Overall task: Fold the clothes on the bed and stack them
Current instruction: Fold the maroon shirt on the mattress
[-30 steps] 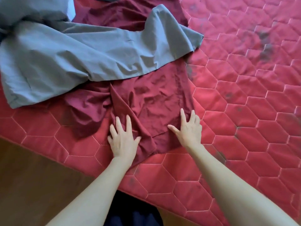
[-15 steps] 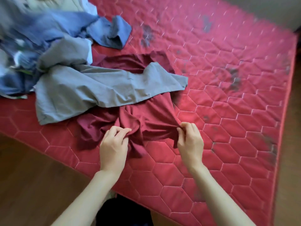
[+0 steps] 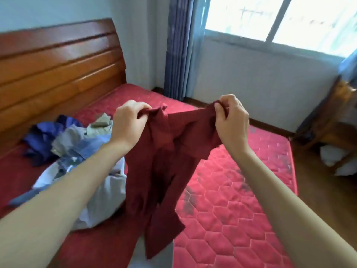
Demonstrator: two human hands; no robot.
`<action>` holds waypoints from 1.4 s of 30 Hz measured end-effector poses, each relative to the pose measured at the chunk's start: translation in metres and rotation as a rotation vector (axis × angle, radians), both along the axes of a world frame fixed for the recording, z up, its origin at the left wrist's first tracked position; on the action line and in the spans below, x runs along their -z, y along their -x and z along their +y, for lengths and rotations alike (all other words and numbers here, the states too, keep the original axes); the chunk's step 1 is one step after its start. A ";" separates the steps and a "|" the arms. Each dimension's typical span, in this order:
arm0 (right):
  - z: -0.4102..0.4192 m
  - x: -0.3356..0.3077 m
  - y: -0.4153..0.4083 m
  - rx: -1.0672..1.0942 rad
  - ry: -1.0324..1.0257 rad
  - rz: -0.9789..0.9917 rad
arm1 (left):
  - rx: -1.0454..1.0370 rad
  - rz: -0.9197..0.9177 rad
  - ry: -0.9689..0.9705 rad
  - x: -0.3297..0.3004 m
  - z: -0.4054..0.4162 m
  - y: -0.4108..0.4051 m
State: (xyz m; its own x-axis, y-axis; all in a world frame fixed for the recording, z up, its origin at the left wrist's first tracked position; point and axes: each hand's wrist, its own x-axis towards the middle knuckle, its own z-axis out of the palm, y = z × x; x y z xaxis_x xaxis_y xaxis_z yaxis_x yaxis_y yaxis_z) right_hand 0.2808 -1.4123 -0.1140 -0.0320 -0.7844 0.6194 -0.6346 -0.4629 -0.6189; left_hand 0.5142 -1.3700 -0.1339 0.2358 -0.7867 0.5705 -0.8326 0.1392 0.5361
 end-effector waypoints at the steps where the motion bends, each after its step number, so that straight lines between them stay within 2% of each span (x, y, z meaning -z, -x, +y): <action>1: -0.007 -0.024 -0.001 0.005 0.034 -0.022 | 0.011 -0.019 0.045 -0.023 -0.007 -0.002; 5: -0.011 -0.086 0.004 0.023 0.161 -0.152 | 0.048 -0.057 0.235 -0.084 -0.006 0.000; 7: 0.002 -0.082 0.011 0.015 0.175 -0.180 | 0.059 -0.101 0.283 -0.077 0.010 0.004; 9: 0.022 -0.050 0.018 -0.013 0.144 -0.170 | 0.072 -0.137 0.264 -0.040 0.032 0.012; 13: 0.073 0.072 0.028 0.018 -0.075 -0.008 | 0.105 -0.146 -0.045 0.084 0.081 0.036; 18: 0.142 0.241 0.043 0.038 -0.586 0.271 | 0.200 -0.312 -0.518 0.231 0.143 0.062; 21: 0.179 0.315 0.055 -0.045 -0.882 0.457 | 0.209 -0.445 -0.792 0.290 0.172 0.073; 24: 0.195 0.357 0.061 -0.106 -0.999 0.525 | 0.232 -0.499 -0.880 0.321 0.180 0.082; 30: 0.153 0.409 0.066 -0.045 -1.018 0.569 | 0.308 -0.521 -0.852 0.376 0.125 0.097; 37: 0.057 0.481 0.097 0.131 -1.031 0.516 | 0.397 -0.534 -0.756 0.449 -0.004 0.124; 42: 0.012 0.547 0.126 0.190 -1.118 0.550 | 0.457 -0.660 -0.788 0.512 -0.084 0.151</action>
State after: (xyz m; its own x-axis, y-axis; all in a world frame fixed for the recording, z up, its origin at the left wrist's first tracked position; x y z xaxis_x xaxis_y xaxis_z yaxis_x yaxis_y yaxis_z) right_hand 0.1546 -1.4003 -0.6610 -0.1510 -0.8990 -0.4110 -0.9312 0.2689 -0.2460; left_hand 0.3632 -1.4537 -0.6456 -0.3317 -0.9179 -0.2179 -0.9434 0.3214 0.0825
